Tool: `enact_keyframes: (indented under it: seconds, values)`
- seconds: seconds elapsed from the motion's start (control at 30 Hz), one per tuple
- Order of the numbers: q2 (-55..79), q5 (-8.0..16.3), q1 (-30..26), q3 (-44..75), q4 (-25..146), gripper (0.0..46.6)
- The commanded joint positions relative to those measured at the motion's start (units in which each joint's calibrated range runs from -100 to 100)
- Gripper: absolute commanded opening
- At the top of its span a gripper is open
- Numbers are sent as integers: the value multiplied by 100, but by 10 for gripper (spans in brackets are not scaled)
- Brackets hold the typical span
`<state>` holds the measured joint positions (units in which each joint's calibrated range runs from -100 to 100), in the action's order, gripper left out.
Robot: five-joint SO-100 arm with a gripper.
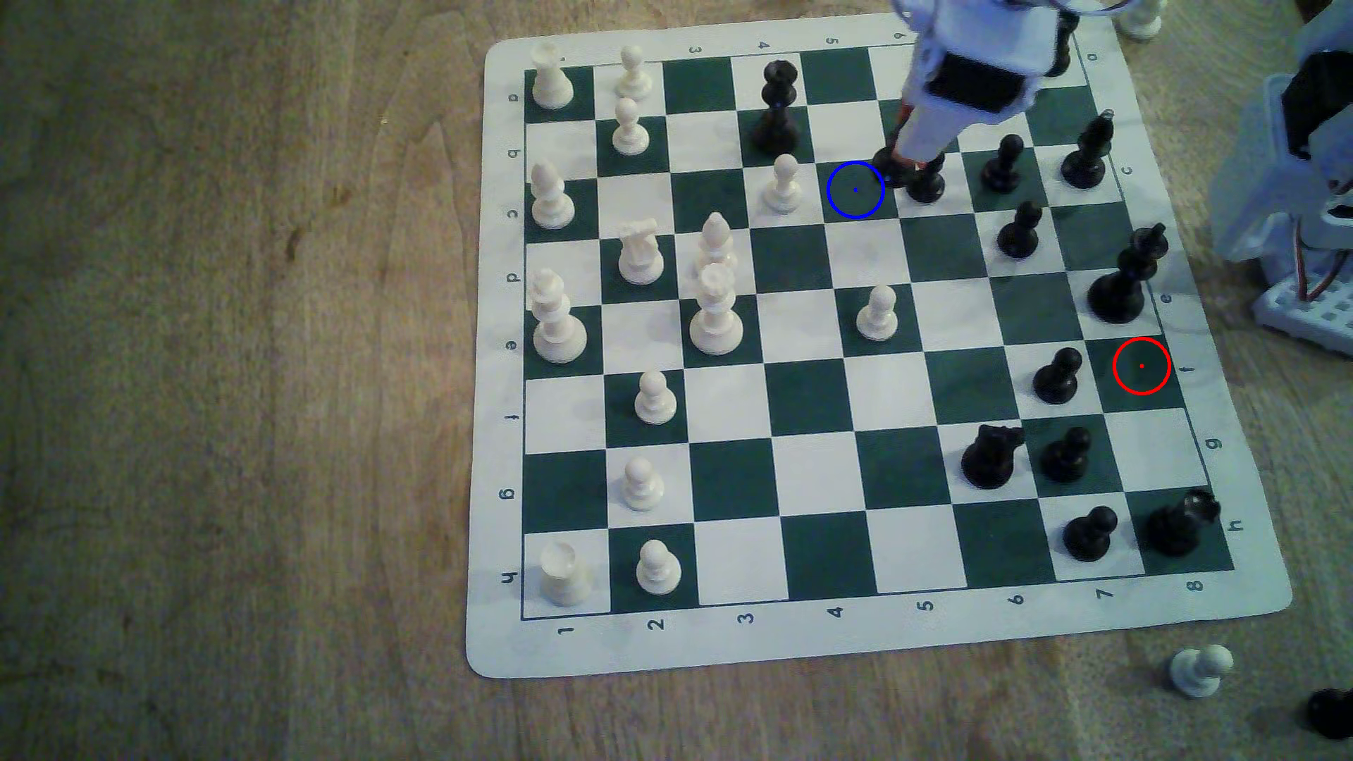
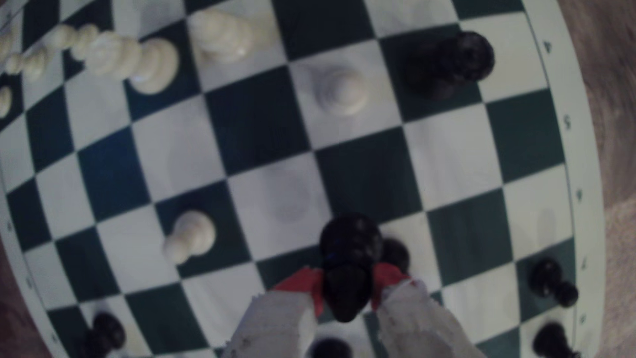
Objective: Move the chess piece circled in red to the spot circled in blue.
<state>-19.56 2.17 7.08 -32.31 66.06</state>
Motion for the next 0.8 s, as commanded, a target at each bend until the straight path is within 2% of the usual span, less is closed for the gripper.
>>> enact_keyframes:
  seconds: [0.0, 0.77]
  values:
    - [301, -24, 94, 348, -307, 2]
    - [1252, -39, 180, 765, -733, 2]
